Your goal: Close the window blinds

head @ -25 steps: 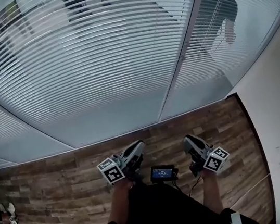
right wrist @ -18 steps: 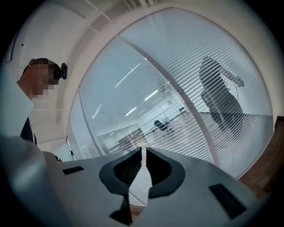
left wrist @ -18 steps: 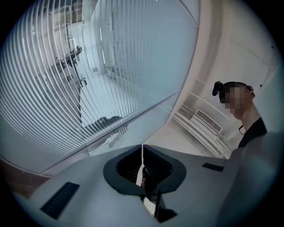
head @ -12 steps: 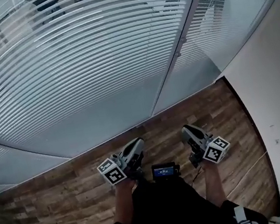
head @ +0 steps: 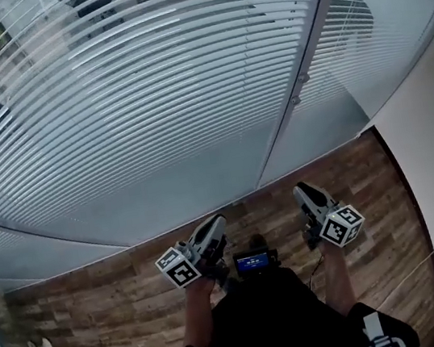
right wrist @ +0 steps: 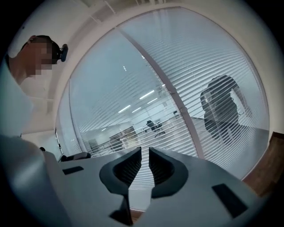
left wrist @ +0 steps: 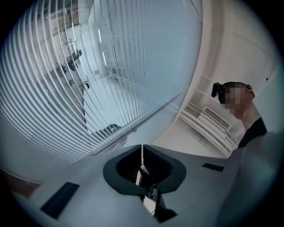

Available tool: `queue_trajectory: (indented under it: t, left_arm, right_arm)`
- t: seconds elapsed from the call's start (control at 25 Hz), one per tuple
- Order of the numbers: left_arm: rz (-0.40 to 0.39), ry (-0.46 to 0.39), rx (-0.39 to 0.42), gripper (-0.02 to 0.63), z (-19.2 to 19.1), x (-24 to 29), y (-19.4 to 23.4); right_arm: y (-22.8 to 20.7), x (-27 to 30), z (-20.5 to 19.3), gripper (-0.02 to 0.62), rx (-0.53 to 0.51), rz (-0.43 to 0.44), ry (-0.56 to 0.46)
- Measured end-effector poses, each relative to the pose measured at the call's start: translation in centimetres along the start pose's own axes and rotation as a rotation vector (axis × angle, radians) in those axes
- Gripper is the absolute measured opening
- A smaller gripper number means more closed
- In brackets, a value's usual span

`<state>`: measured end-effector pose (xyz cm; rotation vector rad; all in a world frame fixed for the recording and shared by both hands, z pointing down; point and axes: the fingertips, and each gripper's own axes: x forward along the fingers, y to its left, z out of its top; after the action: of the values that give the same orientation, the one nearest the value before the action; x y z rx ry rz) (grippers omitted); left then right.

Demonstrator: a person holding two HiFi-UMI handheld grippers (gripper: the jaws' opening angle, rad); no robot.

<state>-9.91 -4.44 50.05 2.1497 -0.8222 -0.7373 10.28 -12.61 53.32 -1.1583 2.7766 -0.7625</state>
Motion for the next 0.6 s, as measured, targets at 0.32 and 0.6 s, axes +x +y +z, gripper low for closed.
queue_trajectory:
  t: [0.32, 0.6]
  left_arm:
    - [0.019, 0.005, 0.087, 0.015, 0.5, 3.8, 1.6]
    - [0.029, 0.059, 0.11, 0.015, 1.4, 9.7, -1.0]
  right_arm:
    - [-3.0, 6.0, 5.2, 0.08, -0.192, 0.02, -0.062]
    - [-5.3, 7.7, 15.4, 0.133, -0.453, -0.12, -0.113]
